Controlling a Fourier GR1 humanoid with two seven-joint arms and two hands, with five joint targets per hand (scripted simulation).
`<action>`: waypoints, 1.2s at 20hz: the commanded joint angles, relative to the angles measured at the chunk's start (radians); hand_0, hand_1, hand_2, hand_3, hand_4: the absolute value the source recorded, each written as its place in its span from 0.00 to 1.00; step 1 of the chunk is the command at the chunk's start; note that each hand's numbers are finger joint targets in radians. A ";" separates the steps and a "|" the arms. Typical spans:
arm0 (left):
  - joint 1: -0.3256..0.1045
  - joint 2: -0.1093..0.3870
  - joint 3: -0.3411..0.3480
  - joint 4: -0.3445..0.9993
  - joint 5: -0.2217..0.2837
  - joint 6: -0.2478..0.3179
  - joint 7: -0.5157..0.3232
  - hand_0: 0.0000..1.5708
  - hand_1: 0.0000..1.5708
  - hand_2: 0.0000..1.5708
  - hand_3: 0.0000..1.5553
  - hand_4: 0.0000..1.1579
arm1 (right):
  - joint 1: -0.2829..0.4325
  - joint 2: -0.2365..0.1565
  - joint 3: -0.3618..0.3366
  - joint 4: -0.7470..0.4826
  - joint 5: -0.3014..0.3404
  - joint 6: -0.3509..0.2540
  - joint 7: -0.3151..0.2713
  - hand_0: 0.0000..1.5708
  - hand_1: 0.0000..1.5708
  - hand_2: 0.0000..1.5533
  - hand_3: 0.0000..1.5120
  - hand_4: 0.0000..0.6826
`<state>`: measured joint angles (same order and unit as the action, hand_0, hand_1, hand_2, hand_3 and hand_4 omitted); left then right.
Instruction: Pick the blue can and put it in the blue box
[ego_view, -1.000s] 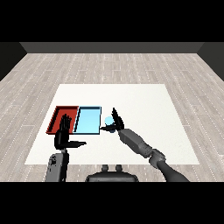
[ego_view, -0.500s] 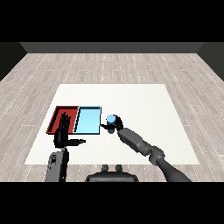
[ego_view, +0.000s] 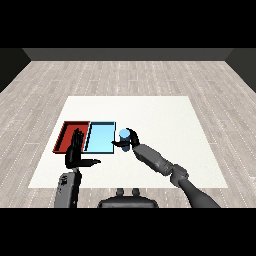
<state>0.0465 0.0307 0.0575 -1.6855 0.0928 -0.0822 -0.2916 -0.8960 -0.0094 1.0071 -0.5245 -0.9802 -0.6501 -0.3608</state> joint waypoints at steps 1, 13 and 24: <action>-0.067 -0.013 -0.038 0.015 -0.062 0.045 0.034 0.00 0.00 0.00 0.00 0.00 | 0.003 -0.045 -0.012 -0.102 0.068 0.011 0.003 0.95 0.95 0.94 0.92 0.81; -0.164 -0.030 -0.238 0.046 -0.093 0.147 0.139 0.00 0.00 0.00 0.00 0.00 | 0.141 -0.315 -0.033 -0.602 0.246 -0.160 0.085 0.96 0.96 0.95 0.93 0.85; -0.194 -0.031 -0.293 0.081 -0.064 0.175 0.169 0.00 0.00 0.00 0.00 0.00 | 0.167 -0.351 -0.220 -0.670 0.433 -0.038 0.201 0.96 0.96 0.95 0.92 0.86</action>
<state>-0.1389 0.0016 -0.2027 -1.6268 0.0189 0.0820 -0.1221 -0.7266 -0.3827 0.8421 -1.2200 -0.6171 -0.7209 -0.1786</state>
